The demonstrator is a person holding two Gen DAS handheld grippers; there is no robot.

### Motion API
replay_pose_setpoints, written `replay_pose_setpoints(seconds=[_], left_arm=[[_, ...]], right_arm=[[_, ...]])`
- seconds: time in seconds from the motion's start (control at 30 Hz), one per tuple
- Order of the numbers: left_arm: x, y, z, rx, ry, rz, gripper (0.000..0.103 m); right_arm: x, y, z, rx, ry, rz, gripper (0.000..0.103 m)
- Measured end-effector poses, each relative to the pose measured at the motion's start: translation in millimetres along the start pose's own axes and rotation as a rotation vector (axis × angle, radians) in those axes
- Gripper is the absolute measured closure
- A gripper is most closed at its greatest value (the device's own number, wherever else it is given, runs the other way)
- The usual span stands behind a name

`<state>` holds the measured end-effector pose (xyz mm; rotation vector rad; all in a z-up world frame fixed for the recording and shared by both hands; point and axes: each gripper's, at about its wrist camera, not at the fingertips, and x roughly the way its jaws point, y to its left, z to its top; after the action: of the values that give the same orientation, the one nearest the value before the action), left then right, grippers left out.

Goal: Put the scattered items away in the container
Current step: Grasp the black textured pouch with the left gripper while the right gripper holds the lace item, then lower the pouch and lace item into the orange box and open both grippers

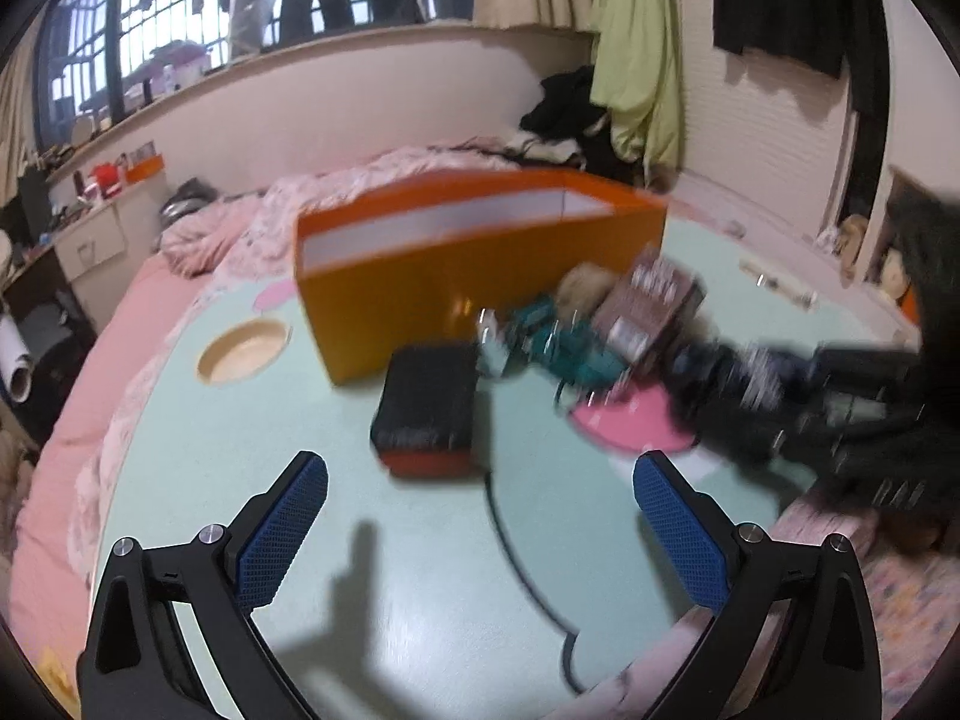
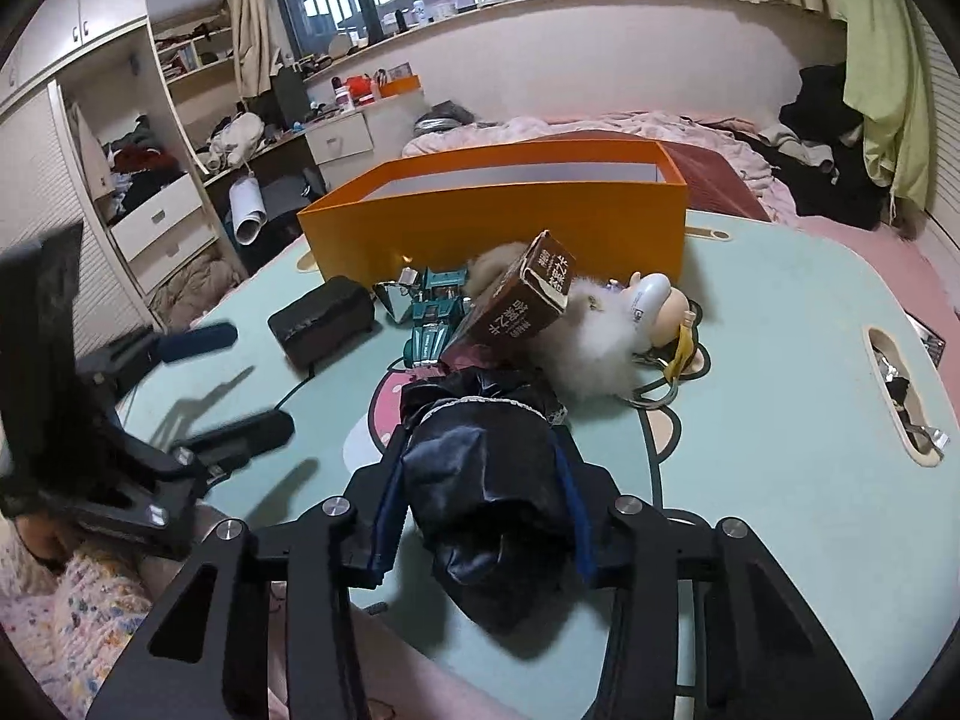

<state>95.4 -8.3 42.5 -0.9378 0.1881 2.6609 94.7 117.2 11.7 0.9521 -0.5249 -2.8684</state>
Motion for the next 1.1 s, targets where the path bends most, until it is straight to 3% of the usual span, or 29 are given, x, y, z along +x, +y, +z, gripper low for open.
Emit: replay_pose_setpoints(seconds=[0.1,0.2,0.3,0.33,0.37,0.63,0.8,0.93,1.1], left_arm=[[10.6,9.5,17.1,-0.033,0.011,0.003,0.001],[31.1,19.2,24.3,-0.06,0.072,-0.008,0.004],[49.0,26.4,24.4,-0.094,0.147,-0.046,0.035],[52.7,27.8,23.4,-0.103,0.164,-0.067,0.054],[54.4,27.4,21.5,-0.104,0.171,-0.076,0.065],[22.5,19.5,7.8,-0.109,0.092,-0.13,0.065],[-4.0,20.6,29.7,-0.096,0.016,-0.155,0.065],[-6.0,27.9,58.8,-0.09,-0.027,-0.167,0.065],[20.6,41.6,98.8,-0.128,-0.027,-0.164,0.065]], right_arm=[[0.3,5.4,-0.3,-0.025,0.004,-0.011,0.058],[1.4,6.7,0.0,-0.031,0.005,-0.017,0.058],[1.1,5.2,-0.5,-0.027,0.004,-0.014,0.058],[1.1,5.1,-0.6,-0.027,0.004,-0.015,0.058],[1.1,5.1,-0.6,-0.028,0.004,-0.016,0.058],[0.9,2.4,0.4,-0.012,0.0,-0.016,0.058],[-7.8,2.7,13.2,-0.008,-0.032,-0.015,0.058],[-21.5,-2.0,48.3,0.015,-0.077,-0.016,0.058],[-20.5,-17.7,114.8,0.03,-0.122,-0.026,0.058]])
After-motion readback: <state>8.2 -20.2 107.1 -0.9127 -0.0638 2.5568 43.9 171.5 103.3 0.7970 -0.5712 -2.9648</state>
